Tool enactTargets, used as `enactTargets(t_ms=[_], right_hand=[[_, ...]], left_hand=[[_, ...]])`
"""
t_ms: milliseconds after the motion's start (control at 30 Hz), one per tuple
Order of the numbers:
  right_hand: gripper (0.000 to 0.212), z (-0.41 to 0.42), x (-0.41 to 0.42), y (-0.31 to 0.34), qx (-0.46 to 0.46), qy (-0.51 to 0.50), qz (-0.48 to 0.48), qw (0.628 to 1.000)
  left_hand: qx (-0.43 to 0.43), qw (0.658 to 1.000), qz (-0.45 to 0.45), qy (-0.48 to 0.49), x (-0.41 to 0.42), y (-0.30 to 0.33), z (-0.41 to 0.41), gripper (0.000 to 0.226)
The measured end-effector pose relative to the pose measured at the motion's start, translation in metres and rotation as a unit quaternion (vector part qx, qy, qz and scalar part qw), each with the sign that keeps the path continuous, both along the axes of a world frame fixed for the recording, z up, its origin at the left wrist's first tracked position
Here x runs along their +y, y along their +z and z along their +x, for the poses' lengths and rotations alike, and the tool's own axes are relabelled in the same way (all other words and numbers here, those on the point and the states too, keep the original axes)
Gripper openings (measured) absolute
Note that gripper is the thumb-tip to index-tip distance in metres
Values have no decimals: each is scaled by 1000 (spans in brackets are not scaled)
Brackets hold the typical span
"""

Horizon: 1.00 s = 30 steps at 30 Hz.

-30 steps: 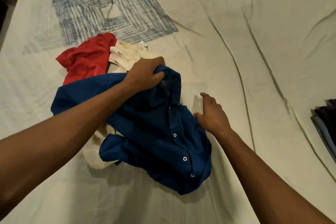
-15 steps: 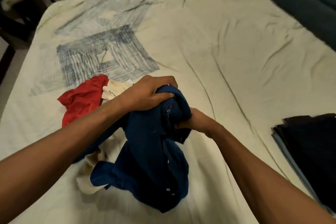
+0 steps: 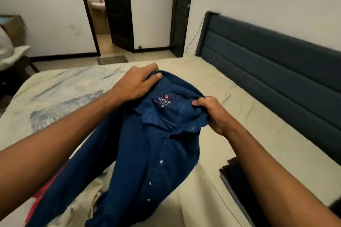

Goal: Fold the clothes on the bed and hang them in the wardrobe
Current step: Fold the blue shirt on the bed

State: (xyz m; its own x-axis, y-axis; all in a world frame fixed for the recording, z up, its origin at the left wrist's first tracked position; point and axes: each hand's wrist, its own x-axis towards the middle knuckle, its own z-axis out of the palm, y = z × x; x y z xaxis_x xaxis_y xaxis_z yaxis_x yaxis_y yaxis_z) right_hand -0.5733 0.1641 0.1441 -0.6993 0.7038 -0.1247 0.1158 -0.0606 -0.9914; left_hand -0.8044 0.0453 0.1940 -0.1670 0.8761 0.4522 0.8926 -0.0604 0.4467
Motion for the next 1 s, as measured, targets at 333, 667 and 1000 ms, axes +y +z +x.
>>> enactTargets(t_ms=[333, 667, 1000], right_hand=[[23, 47, -16, 131, 24, -55, 171, 983], [30, 90, -72, 193, -164, 76, 243, 953], [29, 124, -65, 185, -217, -41, 295, 930]], left_hand=[[43, 992, 117, 10, 29, 127, 52, 27], [59, 985, 161, -23, 27, 187, 63, 29], [-8, 994, 54, -98, 12, 194, 67, 38]])
